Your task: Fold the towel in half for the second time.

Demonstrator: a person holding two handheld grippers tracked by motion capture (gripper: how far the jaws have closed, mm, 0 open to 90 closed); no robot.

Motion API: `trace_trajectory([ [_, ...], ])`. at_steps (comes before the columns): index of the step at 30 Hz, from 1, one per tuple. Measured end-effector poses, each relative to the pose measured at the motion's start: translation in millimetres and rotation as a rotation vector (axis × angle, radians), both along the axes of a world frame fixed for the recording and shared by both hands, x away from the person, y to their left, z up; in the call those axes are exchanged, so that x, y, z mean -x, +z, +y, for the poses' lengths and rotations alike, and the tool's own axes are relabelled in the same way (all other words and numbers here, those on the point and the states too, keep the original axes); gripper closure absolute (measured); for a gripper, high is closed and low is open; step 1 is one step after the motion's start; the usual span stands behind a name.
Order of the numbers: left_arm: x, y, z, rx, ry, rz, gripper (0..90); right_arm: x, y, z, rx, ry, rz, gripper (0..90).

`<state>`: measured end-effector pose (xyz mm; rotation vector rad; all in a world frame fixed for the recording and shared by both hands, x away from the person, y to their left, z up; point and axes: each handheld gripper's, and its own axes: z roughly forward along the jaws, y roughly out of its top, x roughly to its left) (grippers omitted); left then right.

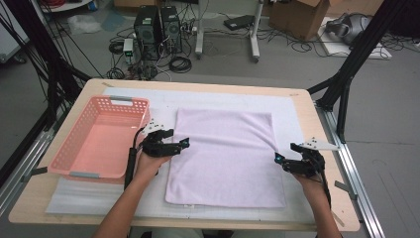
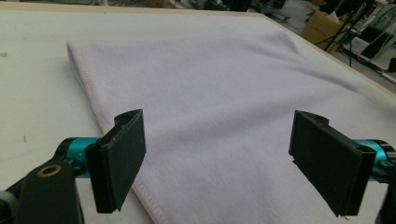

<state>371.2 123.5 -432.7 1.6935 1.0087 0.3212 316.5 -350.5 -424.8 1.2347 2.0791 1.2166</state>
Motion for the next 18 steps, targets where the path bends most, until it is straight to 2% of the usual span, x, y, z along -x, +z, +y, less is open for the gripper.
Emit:
trace_trajectory([
  [2, -7.7, 2.5, -2.6, -0.022, 0.005, 0.006, 22.0, -7.2, 0.2, 0.0, 0.000, -0.004, 0.012, 20.2],
  [3, -10.7, 2.8, -3.4, -0.021, 0.018, -0.006, 22.5, -10.1, 0.3, -0.1, -0.001, -0.006, 0.018, 20.2],
  [5, -20.0, 2.6, -5.9, -0.045, 0.028, 0.018, 23.0, -18.3, -0.6, -0.3, -0.004, -0.016, 0.035, 20.2],
  [10, -47.4, -1.2, -6.4, -0.058, 0.066, 0.066, 23.8, -45.4, 0.3, -0.6, -0.020, -0.040, 0.073, 20.3],
  [14, -68.4, -9.6, -2.8, -0.085, 0.102, 0.125, 24.6, -65.8, 1.2, 2.3, 0.000, -0.050, 0.092, 20.4],
  [16, -75.0, -11.3, -2.2, -0.095, 0.120, 0.121, 25.0, -77.0, 0.4, 4.8, 0.005, -0.058, 0.114, 20.5],
  [17, -78.8, -11.2, -2.9, -0.119, 0.125, 0.137, 25.4, -80.8, -0.1, 5.4, 0.007, -0.060, 0.116, 20.6],
  [18, -82.9, -10.4, -4.0, -0.147, 0.131, 0.131, 25.4, -85.6, -0.9, 6.3, 0.011, -0.066, 0.123, 20.6],
])
